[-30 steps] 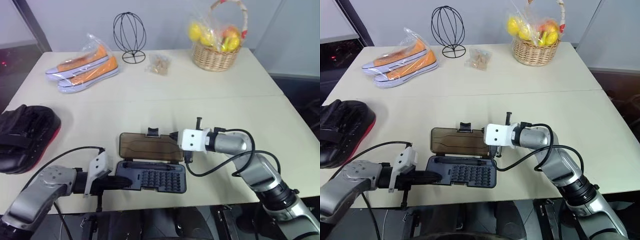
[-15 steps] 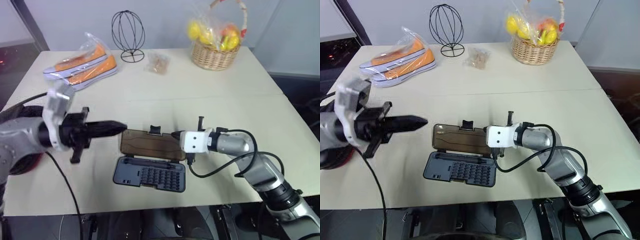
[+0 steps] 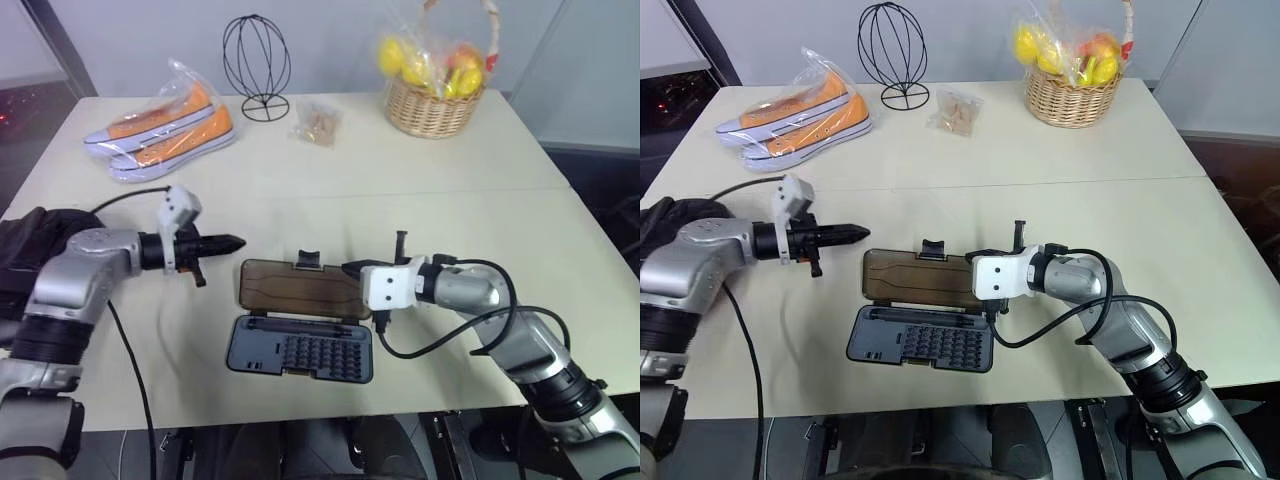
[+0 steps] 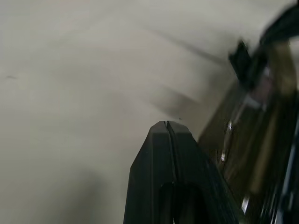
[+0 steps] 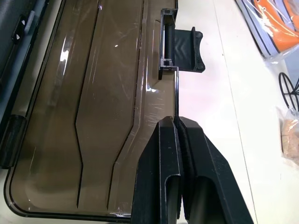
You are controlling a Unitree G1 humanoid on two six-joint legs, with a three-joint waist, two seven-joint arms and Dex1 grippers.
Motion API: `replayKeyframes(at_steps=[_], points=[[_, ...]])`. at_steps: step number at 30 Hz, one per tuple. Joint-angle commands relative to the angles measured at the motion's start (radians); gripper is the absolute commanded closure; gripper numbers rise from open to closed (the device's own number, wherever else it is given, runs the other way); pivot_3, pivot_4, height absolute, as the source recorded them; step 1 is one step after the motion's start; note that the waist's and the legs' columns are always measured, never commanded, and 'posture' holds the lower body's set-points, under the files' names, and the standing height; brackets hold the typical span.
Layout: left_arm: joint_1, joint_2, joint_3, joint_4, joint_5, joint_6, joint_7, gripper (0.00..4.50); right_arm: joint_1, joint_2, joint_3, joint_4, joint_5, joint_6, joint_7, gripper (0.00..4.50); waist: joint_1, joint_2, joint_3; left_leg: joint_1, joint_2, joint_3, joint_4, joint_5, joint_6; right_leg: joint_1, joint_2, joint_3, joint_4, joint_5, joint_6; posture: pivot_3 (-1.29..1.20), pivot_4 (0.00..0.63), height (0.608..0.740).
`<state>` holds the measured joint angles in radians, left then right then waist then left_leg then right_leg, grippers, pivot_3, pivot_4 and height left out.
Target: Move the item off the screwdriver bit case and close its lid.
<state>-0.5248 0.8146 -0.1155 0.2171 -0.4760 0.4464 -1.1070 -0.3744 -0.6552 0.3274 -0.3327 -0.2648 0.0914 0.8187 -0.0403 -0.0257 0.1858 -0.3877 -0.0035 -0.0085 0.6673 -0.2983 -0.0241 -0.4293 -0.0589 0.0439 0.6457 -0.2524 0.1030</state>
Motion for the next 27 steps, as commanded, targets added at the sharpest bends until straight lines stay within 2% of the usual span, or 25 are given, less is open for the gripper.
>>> replayKeyframes(at_steps=[1,6,8,12,18,21,26,27], points=[[-0.019,-0.015,0.008,0.039,0.051,-0.042,-0.021,4.5,-0.007,-0.007,-0.032,-0.053,-0.002,-0.018,-0.008,4.46,0.0,0.0,0.0,0.0,0.0,0.0,0.0,0.0,0.0,0.0,0.0,0.0,0.0,0.0,0.0,0.0,0.15,0.74],[-0.011,-0.04,-0.005,0.087,0.121,-0.102,-0.042,4.5,0.0,-0.012,-0.039,-0.069,-0.007,-0.022,-0.008,4.46,0.001,0.0,0.0,0.0,0.0,0.0,0.0,0.0,0.0,0.0,0.0,0.0,0.0,0.0,0.0,0.0,0.15,0.74],[0.004,-0.04,-0.007,0.067,0.117,-0.094,-0.081,4.5,0.002,-0.013,-0.041,-0.07,-0.006,-0.022,-0.006,4.46,0.002,0.0,0.0,0.0,0.0,0.0,0.0,0.0,0.0,0.0,0.0,0.0,0.0,0.0,0.0,0.0,0.15,0.74],[0.05,-0.034,0.011,-0.057,0.015,0.021,-0.182,4.5,0.002,-0.013,-0.042,-0.071,-0.009,-0.021,-0.006,4.46,0.002,0.0,0.0,0.0,0.0,0.0,0.0,0.0,0.0,0.0,-0.001,0.0,0.001,0.0,0.0,0.0,0.15,0.74],[0.055,-0.064,0.017,-0.107,0.014,0.064,-0.162,4.5,0.017,-0.015,-0.055,-0.093,0.019,0.002,0.014,4.46,0.007,0.0,0.0,-0.001,0.0,-0.001,0.002,0.0,0.0,0.0,-0.001,-0.001,0.002,0.0,0.0,0.0,0.15,0.74],[0.048,-0.073,0.016,-0.092,0.029,0.054,-0.162,4.5,0.022,-0.003,-0.073,-0.118,0.055,0.057,0.025,3.55,0.007,0.0,0.0,-0.001,0.0,-0.001,0.002,0.0,0.0,0.0,-0.001,-0.001,0.002,0.0,0.0,0.0,0.15,0.74],[0.031,-0.091,0.004,-0.077,0.038,0.048,-0.173,4.5,0.007,0.017,-0.147,-0.212,0.177,0.223,0.053,1.07,0.009,0.0,0.0,-0.001,0.0,-0.002,0.002,0.0,0.0,0.0,-0.001,-0.001,0.002,0.0,0.0,0.0,0.15,0.74],[0.029,-0.094,0.0,-0.078,0.039,0.047,-0.178,4.5,0.005,0.016,-0.171,-0.238,0.211,0.263,0.061,1.07,0.01,0.0,0.0,-0.001,0.0,-0.002,0.002,0.0,0.0,0.0,-0.001,-0.001,0.002,0.0,0.0,0.0,0.15,0.74]])
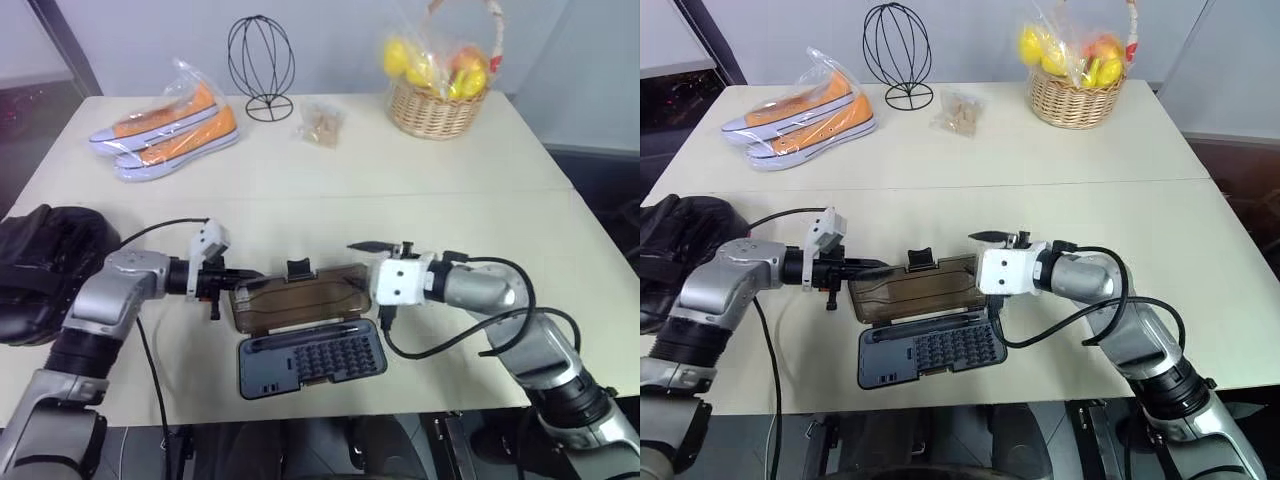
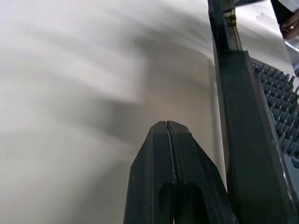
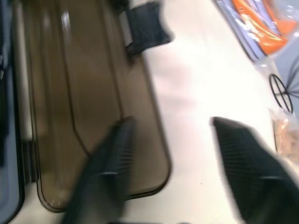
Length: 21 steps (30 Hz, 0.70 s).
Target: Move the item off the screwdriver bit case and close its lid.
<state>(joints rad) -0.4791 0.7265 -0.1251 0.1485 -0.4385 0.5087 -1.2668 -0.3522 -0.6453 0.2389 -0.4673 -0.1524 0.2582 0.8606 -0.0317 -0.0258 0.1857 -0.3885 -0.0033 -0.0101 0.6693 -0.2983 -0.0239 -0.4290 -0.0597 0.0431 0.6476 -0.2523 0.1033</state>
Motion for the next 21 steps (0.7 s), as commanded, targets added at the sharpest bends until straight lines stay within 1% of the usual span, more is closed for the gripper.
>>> replayKeyframes(at_steps=[1,3,5,8,11,12,14,15,17,18,21], points=[[-0.019,-0.01,0.005,-0.01,0.002,-0.016,-0.024,4.5,-0.021,0.001,-0.119,-0.134,0.147,0.146,0.03,1.07,0.002,0.0,0.0,0.0,0.0,0.0,0.0,0.0,0.0,0.0,0.0,0.0,0.0,0.0,0.0,0.0,0.15,0.74],[-0.024,-0.018,-0.003,-0.018,0.001,-0.01,-0.037,4.5,-0.02,-0.015,-0.211,-0.2,0.267,0.263,0.054,1.07,0.009,0.0,0.0,0.0,0.0,0.0,0.0,0.0,0.0,0.0,0.0,0.0,0.0,0.0,0.0,0.0,0.15,0.74],[-0.025,-0.021,-0.009,-0.032,-0.006,0.002,-0.054,4.5,0.004,-0.055,-0.315,-0.256,0.374,0.346,0.092,1.07,0.016,0.0,0.0,0.0,0.0,0.0,0.0,0.0,0.0,0.0,0.0,0.0,0.0,0.0,0.0,0.0,0.15,0.74],[-0.019,-0.019,-0.013,-0.067,-0.021,0.023,-0.076,4.5,0.099,-0.13,-0.472,-0.32,0.538,0.452,0.164,1.07,0.026,0.0,0.0,0.0,0.0,-0.002,0.0,0.0,0.0,0.001,-0.001,-0.001,-0.001,0.0,0.0,0.0,0.15,0.74],[-0.013,-0.015,-0.01,-0.109,-0.038,0.05,-0.089,4.5,0.258,-0.191,-0.627,-0.388,0.711,0.51,0.259,1.07,0.028,0.0,0.0,-0.001,0.0,-0.003,0.0,0.0,0.001,0.002,-0.001,-0.002,-0.002,0.0,0.0,0.0,0.15,0.74],[-0.014,-0.014,-0.013,-0.133,-0.047,0.062,-0.098,4.5,0.368,-0.21,-0.672,-0.426,0.74,0.529,0.302,1.07,0.03,0.0,0.0,-0.001,0.0,-0.003,0.0,0.0,0.001,0.002,-0.001,-0.002,-0.002,0.0,0.0,0.0,0.15,0.74],[-0.015,-0.011,-0.017,-0.168,-0.057,0.078,-0.108,4.5,0.521,-0.238,-0.715,-0.472,0.758,0.516,0.348,1.07,0.032,-0.001,0.0,0.0,0.0,-0.003,0.0,-0.001,0.001,0.003,0.0,-0.002,-0.002,0.0,0.0,0.0,0.15,0.74],[-0.02,-0.011,-0.02,-0.187,-0.065,0.09,-0.115,4.5,0.59,-0.236,-0.695,-0.478,0.728,0.488,0.339,1.3,0.033,-0.001,0.0,-0.001,0.0,-0.003,0.0,-0.001,0.001,0.003,0.0,-0.002,-0.002,0.0,0.0,0.0,0.15,0.74],[-0.027,-0.01,-0.026,-0.221,-0.079,0.109,-0.128,4.5,0.681,-0.228,-0.643,-0.472,0.659,0.419,0.309,1.9,0.024,-0.001,-0.001,0.001,0.0,-0.002,0.001,-0.001,0.001,0.004,0.0,-0.002,-0.001,0.0,0.001,0.0,0.15,0.74],[-0.027,-0.008,-0.027,-0.234,-0.083,0.116,-0.132,4.5,0.712,-0.226,-0.625,-0.467,0.634,0.387,0.299,2.38,0.02,-0.001,-0.001,0.002,0.0,-0.002,0.002,-0.001,0.001,0.004,0.0,-0.002,-0.001,0.0,0.001,0.0,0.15,0.74],[-0.012,0.015,-0.042,-0.312,-0.103,0.146,-0.165,4.5,0.774,-0.223,-0.524,-0.463,0.545,0.294,0.253,4.01,0.016,-0.001,-0.001,0.002,0.001,-0.001,0.008,-0.001,0.001,0.006,0.003,-0.001,0.0,-0.001,0.001,0.0,0.15,0.74]])
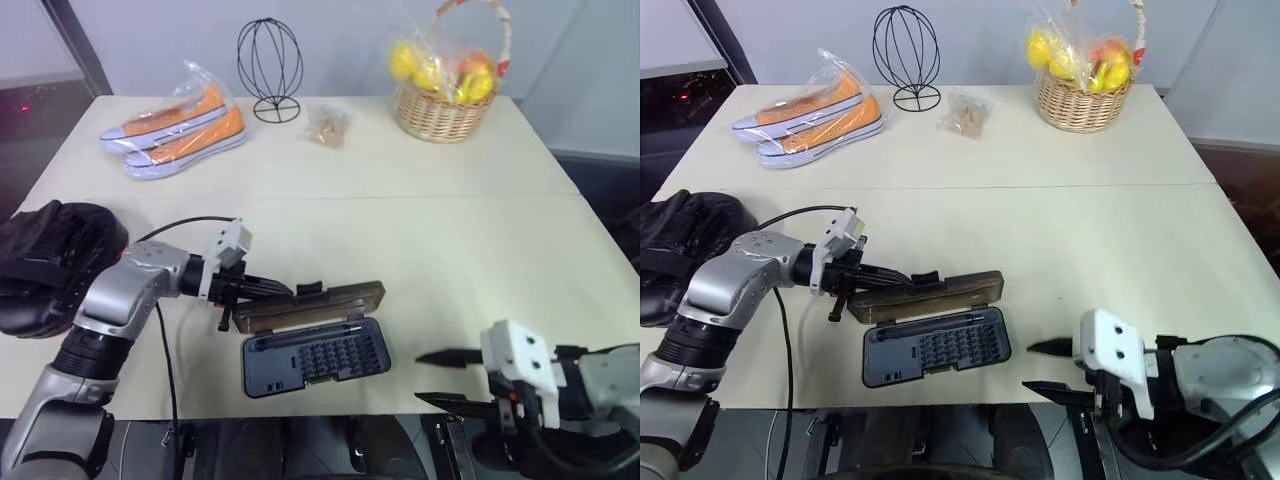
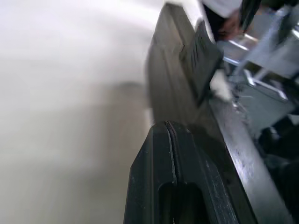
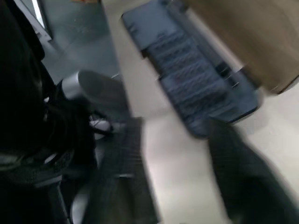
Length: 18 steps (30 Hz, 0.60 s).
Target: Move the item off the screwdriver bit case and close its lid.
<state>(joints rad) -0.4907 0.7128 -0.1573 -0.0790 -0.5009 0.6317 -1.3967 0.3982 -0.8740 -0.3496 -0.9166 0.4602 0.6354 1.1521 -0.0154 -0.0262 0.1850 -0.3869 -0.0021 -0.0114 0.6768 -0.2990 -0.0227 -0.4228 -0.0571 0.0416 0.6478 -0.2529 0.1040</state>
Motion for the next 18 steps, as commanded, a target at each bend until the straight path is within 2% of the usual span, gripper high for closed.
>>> replayKeyframes(at_steps=[1,6,10,13,18], points=[[0.009,0.041,-0.017,-0.114,-0.046,0.03,-0.047,4.5,0.033,0.008,0.1,-0.015,-0.094,-0.103,-0.06,4.45,-0.001,0.0,0.0,-0.001,0.001,0.0,0.002,0.0,0.0,0.0,0.001,0.0,0.0,0.0,0.0,0.0,0.15,0.74],[0.079,0.096,-0.06,-0.194,-0.027,0.014,-0.068,4.5,0.043,0.005,0.203,-0.038,-0.162,-0.162,-0.127,4.45,0.002,0.0,0.0,-0.001,0.002,0.0,0.004,0.0,0.0,0.001,0.001,0.001,0.0,-0.001,-0.002,0.0,0.15,0.74],[0.124,0.109,-0.113,-0.158,0.088,-0.13,-0.057,4.5,0.06,-0.004,0.247,-0.062,-0.188,-0.216,-0.142,4.45,0.006,0.0,0.0,-0.001,0.001,0.0,0.005,0.0,0.0,0.001,0.001,0.001,0.0,-0.002,-0.003,0.0,0.15,0.74],[0.105,0.081,-0.105,-0.125,0.095,-0.146,-0.032,4.5,0.054,-0.012,0.307,-0.078,-0.225,-0.22,-0.172,4.45,0.007,0.0,0.0,-0.001,0.001,0.0,0.006,0.0,0.0,0.002,0.001,0.001,0.0,-0.002,-0.003,0.0,0.15,0.74],[-0.038,-0.019,-0.05,-0.026,0.021,-0.038,0.022,4.5,-0.02,0.002,0.446,-0.096,-0.269,-0.198,-0.234,4.45,0.006,-0.001,0.0,-0.002,0.001,-0.001,0.008,0.0,0.0,0.002,0.001,0.0,0.0,-0.001,-0.003,0.0,0.15,0.74]])
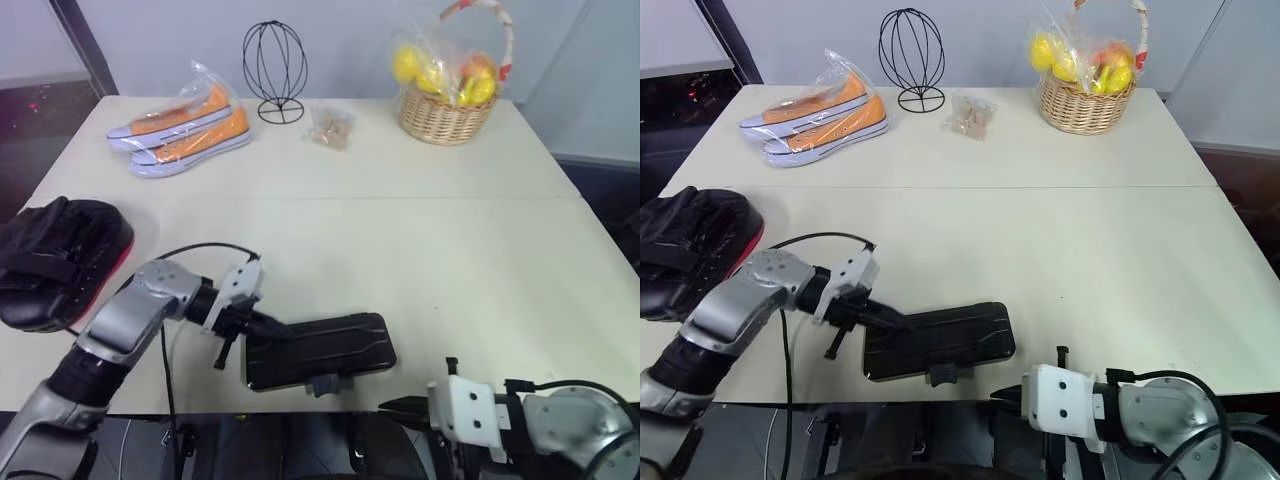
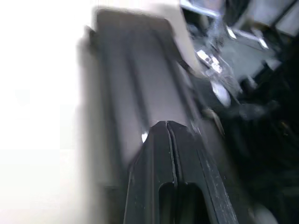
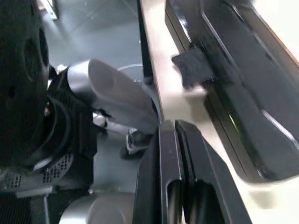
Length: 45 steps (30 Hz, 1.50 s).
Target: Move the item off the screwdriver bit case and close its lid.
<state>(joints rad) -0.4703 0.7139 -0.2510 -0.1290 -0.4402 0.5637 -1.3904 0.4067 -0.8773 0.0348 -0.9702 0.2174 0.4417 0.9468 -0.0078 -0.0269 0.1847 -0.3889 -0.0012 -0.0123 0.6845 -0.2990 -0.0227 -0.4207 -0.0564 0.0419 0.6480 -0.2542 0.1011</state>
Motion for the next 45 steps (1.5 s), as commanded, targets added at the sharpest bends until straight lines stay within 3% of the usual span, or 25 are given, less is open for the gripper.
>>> replayKeyframes(at_steps=[1,9,19,33,40,45], points=[[-0.079,-0.029,0.043,0.044,-0.038,0.035,0.016,4.5,-0.048,0.008,0.094,-0.038,-0.046,-0.006,-0.04,4.45,-0.003,0.0,0.0,0.0,0.0,0.0,0.0,0.0,0.0,0.0,0.0,0.0,0.0,0.0,0.0,0.0,0.15,0.74],[-0.146,-0.071,-0.076,0.194,0.098,-0.112,-0.034,4.5,-0.305,0.15,0.407,0.042,-0.193,0.072,-0.141,4.45,-0.006,0.0,0.0,0.001,0.0,0.0,-0.001,0.0,0.0,-0.001,0.002,0.0,0.001,0.001,0.002,0.0,0.15,0.74],[-0.105,-0.124,-0.143,0.211,0.176,-0.19,-0.029,4.5,-0.382,0.15,0.538,-0.002,-0.237,0.198,-0.162,4.45,-0.003,0.0,-0.001,-0.001,-0.001,-0.001,0.0,0.0,0.0,-0.001,0.0,0.0,0.0,0.001,0.002,0.0,0.15,0.74],[-0.053,-0.134,-0.174,0.151,0.19,-0.176,-0.047,4.5,-0.469,0.202,0.551,0.109,-0.357,0.286,-0.296,4.45,-0.003,0.0,-0.001,-0.001,-0.001,-0.002,0.0,0.0,0.001,-0.001,0.0,0.0,0.0,0.001,0.002,0.0,0.15,0.74],[-0.1,-0.139,-0.147,0.274,0.228,-0.244,-0.039,4.5,-0.297,0.138,0.354,-0.051,-0.185,0.2,-0.224,4.45,-0.003,0.0,-0.001,-0.001,-0.001,-0.002,0.0,-0.001,0.001,-0.001,0.0,0.0,0.0,0.002,0.003,0.0,0.15,0.74],[-0.113,-0.138,-0.138,0.311,0.233,-0.272,-0.049,4.5,-0.085,-0.043,0.285,-0.077,-0.081,0.015,-0.113,4.45,-0.005,-0.001,-0.001,-0.001,-0.001,-0.002,0.0,-0.001,0.001,0.0,0.0,-0.001,0.0,0.002,0.003,0.0,0.15,0.74]])
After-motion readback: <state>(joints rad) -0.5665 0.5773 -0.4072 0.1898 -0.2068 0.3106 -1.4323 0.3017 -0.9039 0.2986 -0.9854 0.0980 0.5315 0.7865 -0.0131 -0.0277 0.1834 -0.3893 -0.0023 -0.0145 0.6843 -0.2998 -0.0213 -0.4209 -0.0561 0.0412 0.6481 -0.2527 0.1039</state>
